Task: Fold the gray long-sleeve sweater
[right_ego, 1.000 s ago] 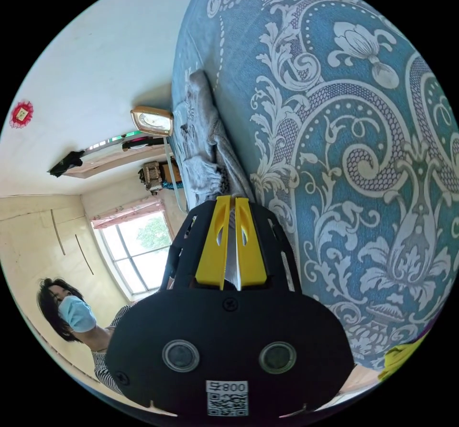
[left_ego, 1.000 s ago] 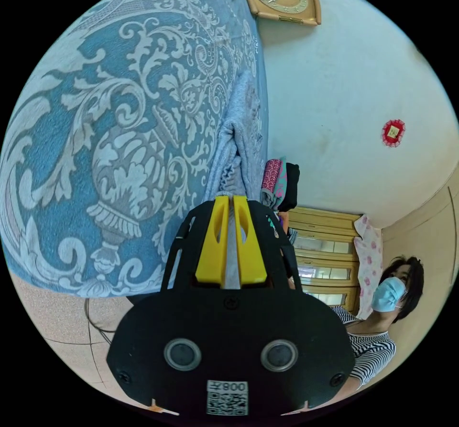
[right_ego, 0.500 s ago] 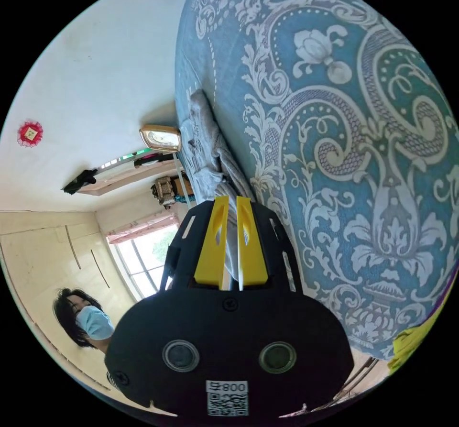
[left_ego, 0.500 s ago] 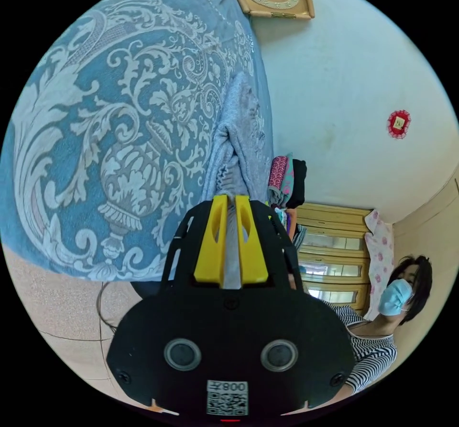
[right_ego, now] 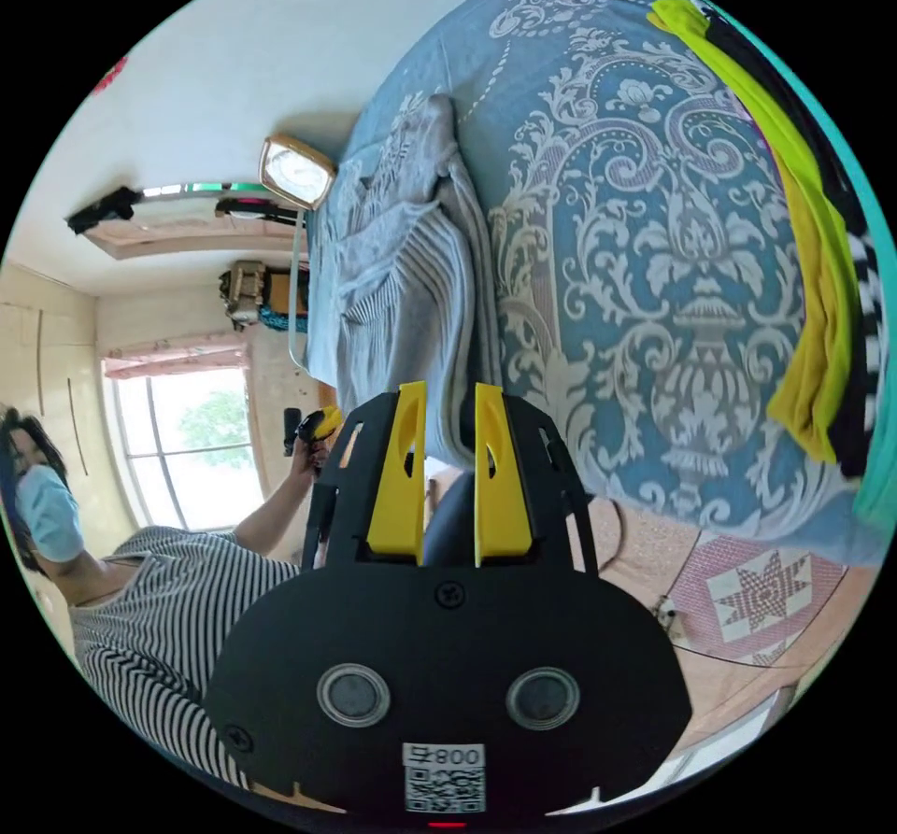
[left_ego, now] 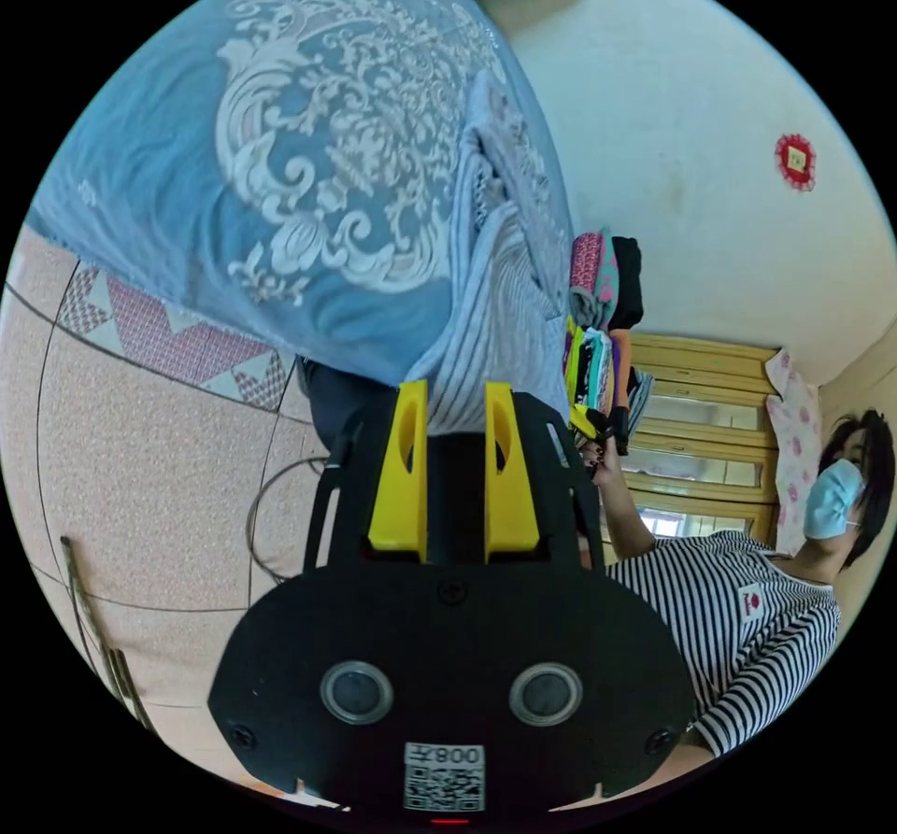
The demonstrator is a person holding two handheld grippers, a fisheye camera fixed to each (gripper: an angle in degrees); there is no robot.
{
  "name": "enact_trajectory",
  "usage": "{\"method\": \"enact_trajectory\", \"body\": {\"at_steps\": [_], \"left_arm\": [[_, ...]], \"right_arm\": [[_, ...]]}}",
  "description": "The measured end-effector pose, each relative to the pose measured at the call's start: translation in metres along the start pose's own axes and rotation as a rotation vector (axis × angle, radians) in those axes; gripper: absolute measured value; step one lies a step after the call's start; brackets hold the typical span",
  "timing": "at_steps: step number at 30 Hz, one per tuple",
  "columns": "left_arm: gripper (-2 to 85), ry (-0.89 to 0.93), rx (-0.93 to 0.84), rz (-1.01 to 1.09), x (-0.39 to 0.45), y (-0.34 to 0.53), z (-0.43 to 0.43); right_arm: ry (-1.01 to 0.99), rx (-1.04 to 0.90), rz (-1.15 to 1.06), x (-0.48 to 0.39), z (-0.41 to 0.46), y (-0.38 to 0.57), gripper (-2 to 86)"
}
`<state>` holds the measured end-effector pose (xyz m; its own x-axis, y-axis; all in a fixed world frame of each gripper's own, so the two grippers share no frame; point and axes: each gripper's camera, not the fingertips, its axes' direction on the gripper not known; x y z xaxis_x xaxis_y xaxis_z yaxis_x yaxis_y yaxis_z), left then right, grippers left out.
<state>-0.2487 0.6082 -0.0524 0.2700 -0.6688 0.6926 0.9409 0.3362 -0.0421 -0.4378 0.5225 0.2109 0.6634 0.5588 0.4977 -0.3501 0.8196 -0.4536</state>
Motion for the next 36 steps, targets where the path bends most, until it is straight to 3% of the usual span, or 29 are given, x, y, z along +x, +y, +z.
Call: {"method": "enact_trajectory", "body": {"at_steps": [8, 15, 24, 31, 36], "left_arm": [[4.1, -0.012, -0.048, 0.037, 0.024, 0.029, -0.011], [3.1, -0.002, -0.004, 0.139, 0.062, 0.066, -0.053], [3.6, -0.035, 0.042, 0.003, 0.064, 0.123, -0.066], [3.1, -0.225, 0.171, 0.148, 0.130, 0.163, -0.105], [1.5, -0.399, 0.051, 0.389, 0.203, 0.164, -0.076]], "right_arm": [[0.109, -0.068, -0.052, -0.038, -0.018, 0.019, 6.7], [0.117, -0.048, -0.084, -0.065, -0.090, 0.027, 2.8], [0.094, -0.041, 0.008, -0.065, -0.124, 0.038, 1.7], [0.217, 0.120, -0.039, -0.129, -0.211, 0.054, 0.3], [0.425, 0.105, -0.236, -0.231, -0.199, 0.032, 0.1]]}}
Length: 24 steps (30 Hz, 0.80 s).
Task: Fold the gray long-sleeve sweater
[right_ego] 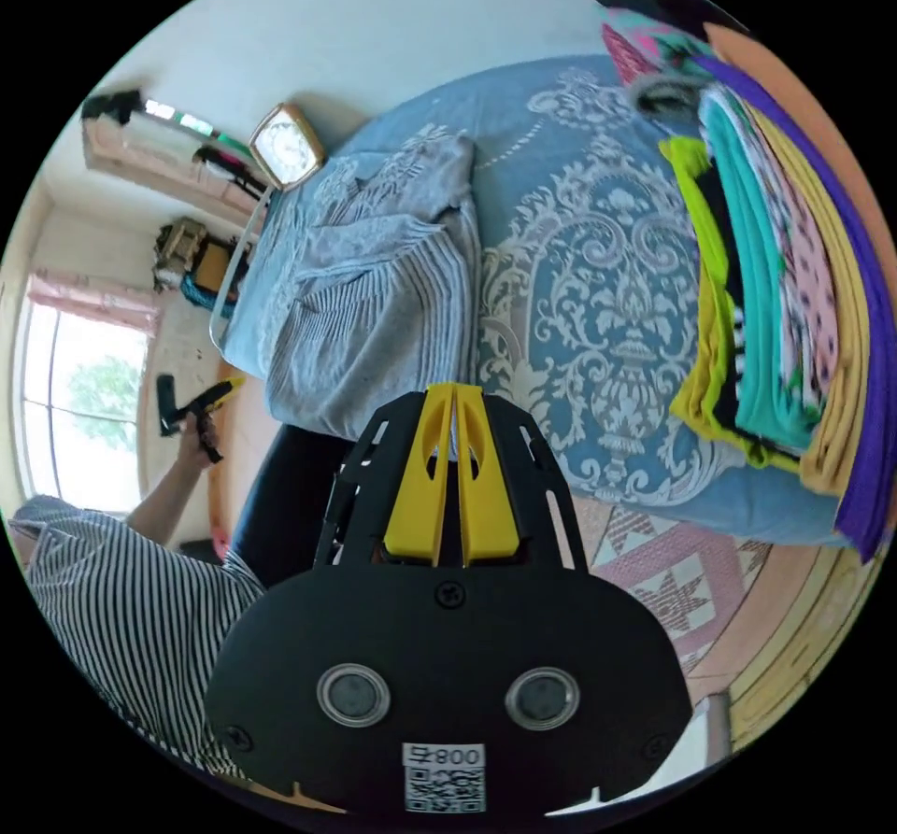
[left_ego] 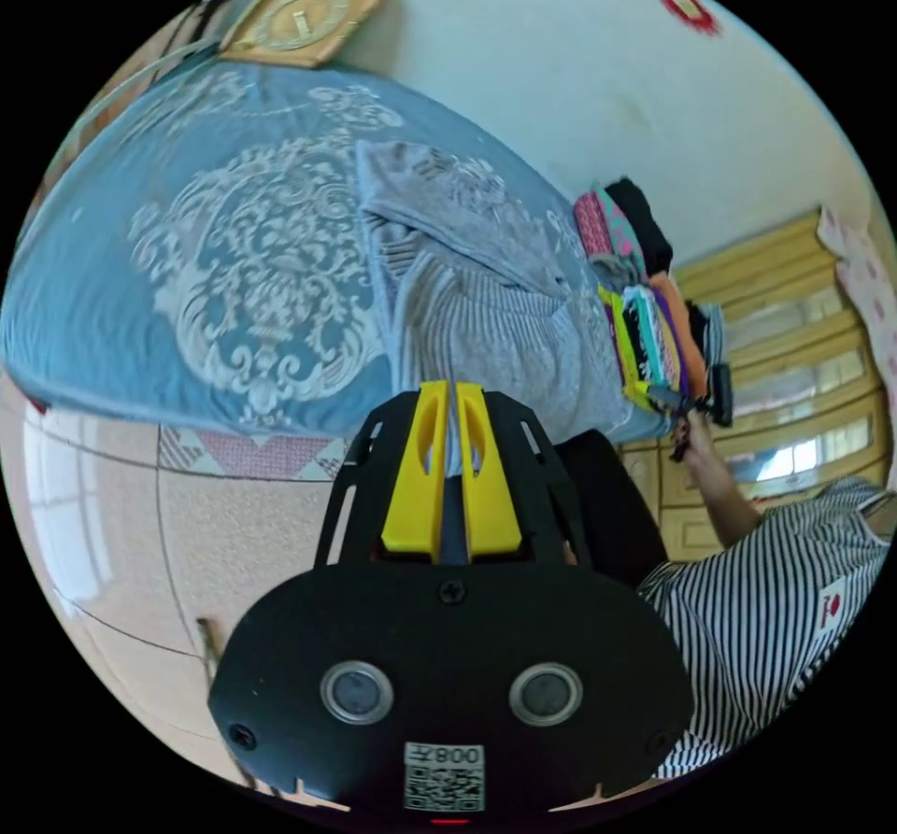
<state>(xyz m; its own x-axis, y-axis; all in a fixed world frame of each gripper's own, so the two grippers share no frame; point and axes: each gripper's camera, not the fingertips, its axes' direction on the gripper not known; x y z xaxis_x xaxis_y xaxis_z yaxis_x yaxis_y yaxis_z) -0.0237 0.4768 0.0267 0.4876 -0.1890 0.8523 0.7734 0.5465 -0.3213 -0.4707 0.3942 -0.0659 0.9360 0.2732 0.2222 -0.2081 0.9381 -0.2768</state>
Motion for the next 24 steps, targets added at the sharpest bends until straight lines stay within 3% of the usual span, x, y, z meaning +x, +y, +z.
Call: {"method": "enact_trajectory", "body": {"at_steps": [7, 10, 17, 21, 24], "left_arm": [[0.3, -0.268, -0.280, 0.223, 0.079, -0.021, 0.059], [0.2, -0.305, -0.248, 0.241, 0.097, -0.014, 0.054], [0.2, -0.215, -0.164, 0.177, 0.107, 0.007, 0.029], [0.2, -0.135, -0.204, 0.128, 0.106, 0.007, 0.014], [0.2, -0.032, -0.129, 0.102, 0.108, 0.011, -0.010]], "right_arm": [[0.327, -0.251, -0.265, -0.103, 0.083, -0.043, 0.1], [0.400, -0.196, -0.294, -0.121, 0.076, -0.036, 0.1], [0.389, -0.153, -0.282, -0.118, 0.049, -0.034, 0.2], [0.290, -0.186, -0.214, -0.095, 0.025, -0.045, 0.1], [0.193, -0.170, -0.165, -0.077, -0.001, -0.048, 0.2]]}}
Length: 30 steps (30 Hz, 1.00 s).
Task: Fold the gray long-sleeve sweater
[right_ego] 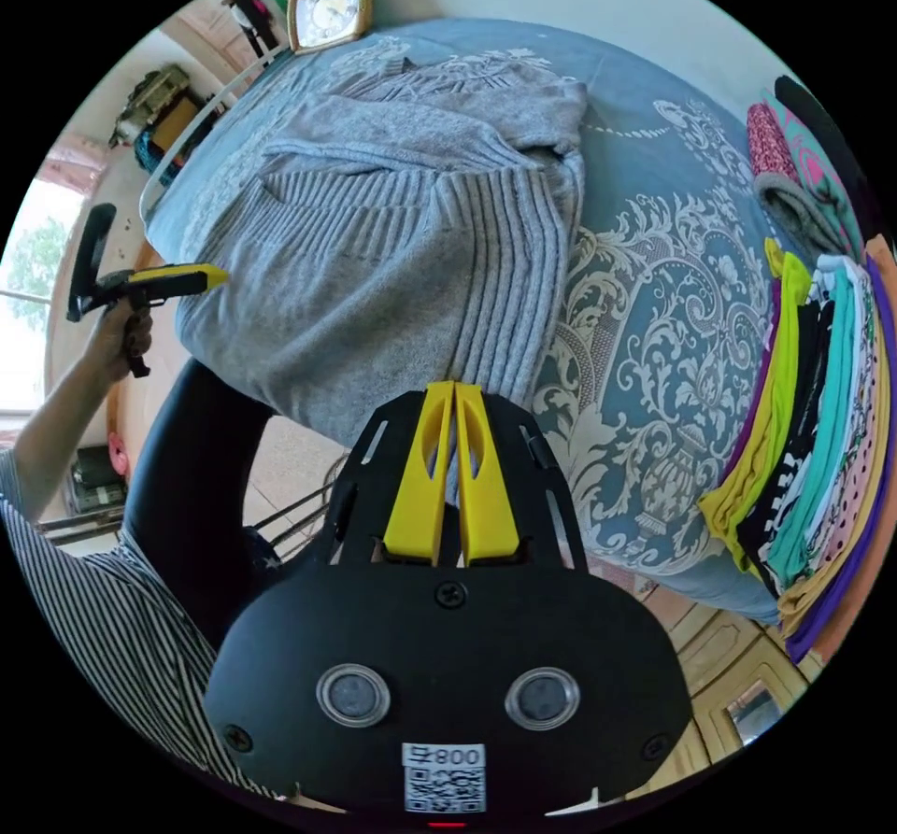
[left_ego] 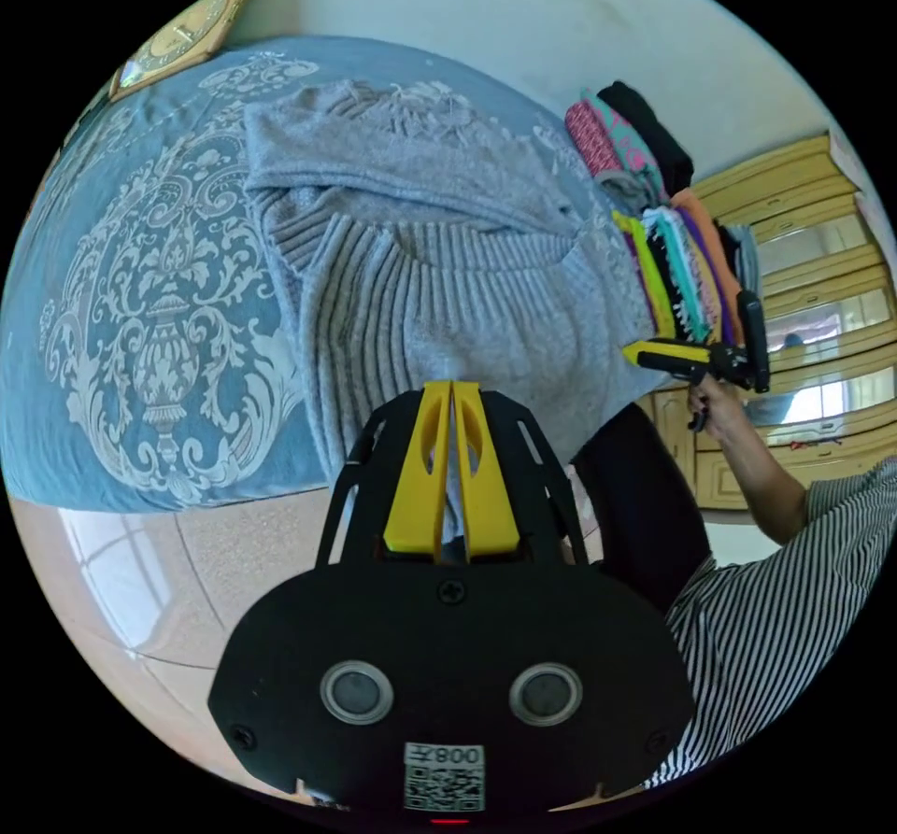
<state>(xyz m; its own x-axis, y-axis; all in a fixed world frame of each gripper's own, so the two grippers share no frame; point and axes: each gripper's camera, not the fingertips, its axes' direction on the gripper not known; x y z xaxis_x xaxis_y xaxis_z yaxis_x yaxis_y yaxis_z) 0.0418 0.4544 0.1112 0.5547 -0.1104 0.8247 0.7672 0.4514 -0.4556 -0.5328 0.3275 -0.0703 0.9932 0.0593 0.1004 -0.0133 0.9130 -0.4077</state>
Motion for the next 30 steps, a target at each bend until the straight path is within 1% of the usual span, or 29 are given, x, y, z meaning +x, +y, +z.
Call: {"method": "enact_trajectory", "body": {"at_steps": [2, 3, 7, 9, 15, 19, 22, 27, 30], "left_arm": [[0.4, -0.005, 0.076, 0.005, 0.007, 0.004, -0.019], [0.4, -0.006, 0.085, 0.010, 0.009, 0.004, -0.023], [1.0, -0.036, 0.068, 0.056, 0.024, -0.006, -0.027], [1.2, -0.059, 0.059, 0.072, 0.031, -0.014, -0.025], [2.5, -0.160, 0.014, 0.073, 0.040, -0.044, -0.018], [2.1, -0.239, -0.102, 0.059, 0.038, -0.056, 0.002], [1.7, -0.257, -0.096, 0.082, 0.043, -0.057, 0.003], [1.8, -0.221, -0.040, 0.066, 0.041, -0.053, -0.006], [1.7, -0.184, 0.049, 0.055, 0.042, -0.047, -0.022]], "right_arm": [[-0.050, 0.050, 0.020, 0.011, -0.018, 0.005, 0.4], [-0.070, 0.085, 0.031, 0.017, -0.029, 0.006, 0.5], [-0.098, 0.184, 0.046, 0.027, -0.054, -0.008, 2.2], [-0.104, 0.194, 0.027, 0.026, -0.056, -0.023, 3.5], [-0.044, 0.189, -0.029, 0.022, -0.042, -0.077, 6.0], [-0.019, 0.118, -0.023, 0.027, -0.006, -0.101, 6.6], [-0.006, 0.056, -0.016, 0.032, 0.022, -0.107, 5.8], [-0.033, 0.075, -0.026, 0.041, 0.027, -0.105, 2.9], [-0.058, 0.115, -0.034, 0.046, 0.016, -0.100, 1.7]]}}
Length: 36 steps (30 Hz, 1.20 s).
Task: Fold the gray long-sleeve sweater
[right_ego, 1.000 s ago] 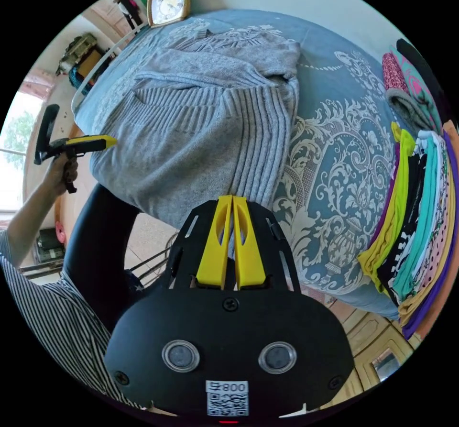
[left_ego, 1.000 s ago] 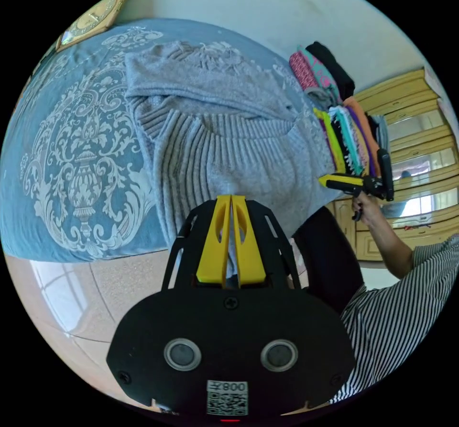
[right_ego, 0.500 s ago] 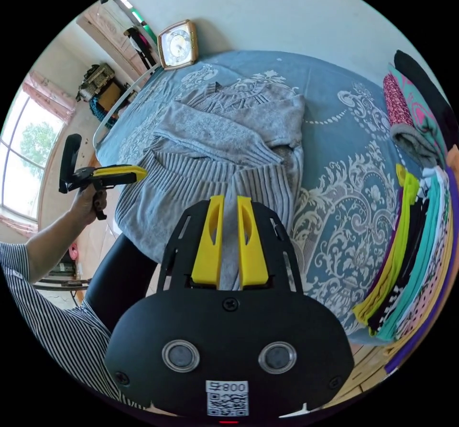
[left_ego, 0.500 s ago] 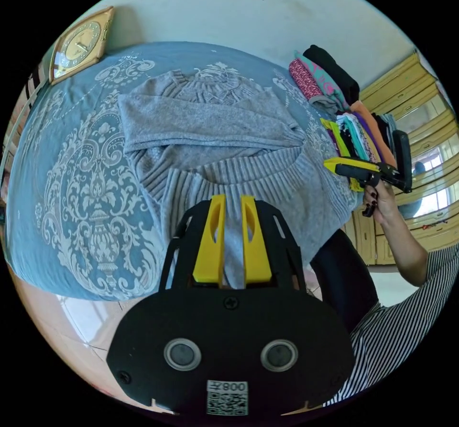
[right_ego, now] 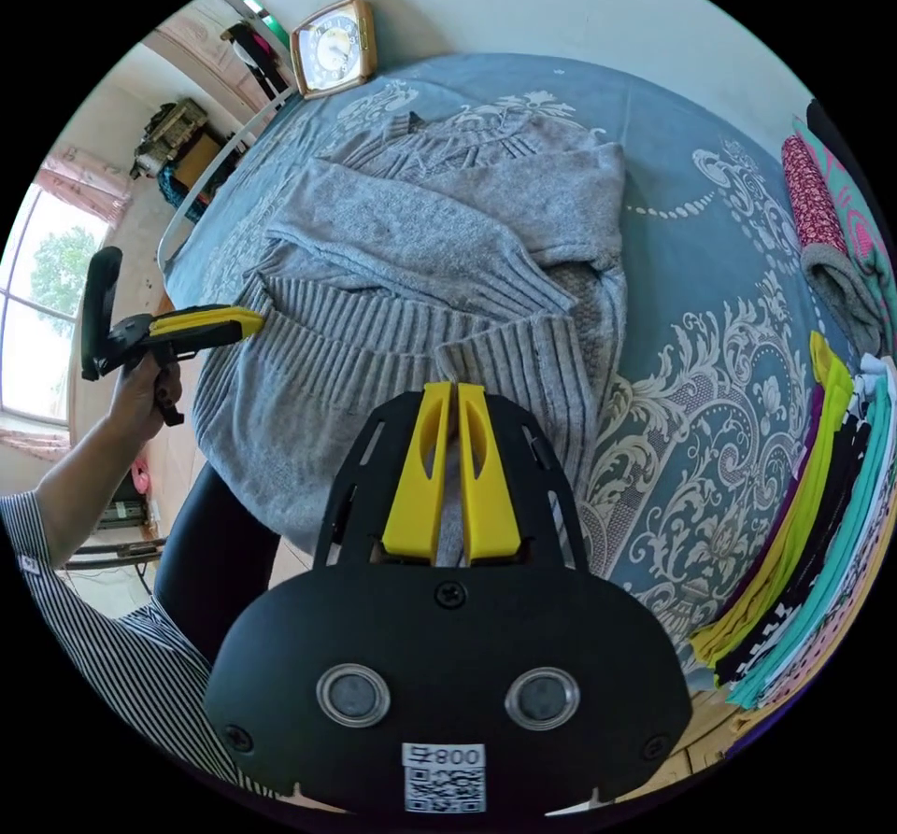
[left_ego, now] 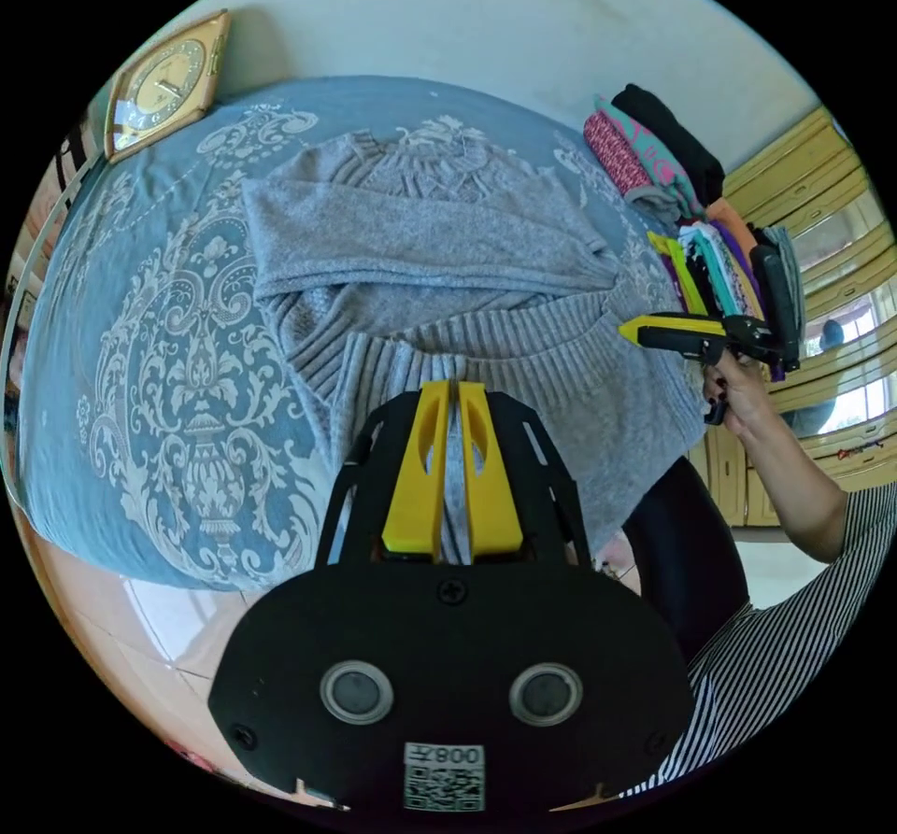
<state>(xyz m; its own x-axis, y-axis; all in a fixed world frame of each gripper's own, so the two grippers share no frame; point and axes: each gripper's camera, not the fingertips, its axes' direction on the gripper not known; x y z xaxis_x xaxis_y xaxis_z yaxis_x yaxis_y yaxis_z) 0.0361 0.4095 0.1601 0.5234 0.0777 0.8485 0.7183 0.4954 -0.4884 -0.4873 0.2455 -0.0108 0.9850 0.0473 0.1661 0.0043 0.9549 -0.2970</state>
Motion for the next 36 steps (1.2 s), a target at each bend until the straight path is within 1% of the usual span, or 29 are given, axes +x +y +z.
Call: {"method": "enact_trajectory", "body": {"at_steps": [5, 8, 11, 14, 16, 21, 24, 28, 30, 33, 36], "left_arm": [[1.6, 0.022, 0.122, -0.041, -0.012, 0.002, -0.020], [1.7, 0.008, 0.110, -0.067, -0.023, -0.006, -0.010], [1.7, 0.006, 0.062, -0.093, -0.035, -0.018, 0.014], [1.7, -0.028, -0.007, -0.101, -0.044, -0.028, 0.043], [1.7, -0.029, 0.002, -0.108, -0.049, -0.031, 0.052], [1.5, 0.000, 0.017, -0.097, -0.061, -0.035, 0.062], [1.5, 0.056, 0.075, -0.122, -0.072, -0.029, 0.064], [1.5, 0.122, 0.153, -0.170, -0.090, -0.019, 0.072], [1.3, 0.102, 0.124, -0.189, -0.098, -0.020, 0.085], [0.7, 0.069, 0.044, -0.208, -0.112, -0.026, 0.115], [0.5, 0.098, 0.041, -0.222, -0.125, -0.033, 0.131]], "right_arm": [[-0.091, 0.134, 0.030, 0.015, -0.034, 0.007, 1.0], [-0.102, 0.153, 0.052, 0.023, -0.031, 0.002, 0.9], [-0.088, 0.119, 0.075, 0.030, -0.001, -0.006, 0.8], [-0.062, 0.040, 0.095, 0.036, 0.043, -0.015, 0.8], [-0.055, 0.005, 0.100, 0.037, 0.068, -0.018, 0.9], [-0.092, 0.049, 0.106, 0.041, 0.072, -0.009, 0.8], [-0.120, 0.095, 0.116, 0.045, 0.065, 0.001, 0.6], [-0.101, 0.128, 0.126, 0.045, 0.066, 0.008, 0.2], [-0.091, 0.102, 0.128, 0.046, 0.081, 0.003, 0.2], [-0.025, 0.015, 0.129, 0.048, 0.120, -0.006, 0.1], [-0.071, 0.009, 0.139, 0.054, 0.135, -0.008, 0.1]]}}
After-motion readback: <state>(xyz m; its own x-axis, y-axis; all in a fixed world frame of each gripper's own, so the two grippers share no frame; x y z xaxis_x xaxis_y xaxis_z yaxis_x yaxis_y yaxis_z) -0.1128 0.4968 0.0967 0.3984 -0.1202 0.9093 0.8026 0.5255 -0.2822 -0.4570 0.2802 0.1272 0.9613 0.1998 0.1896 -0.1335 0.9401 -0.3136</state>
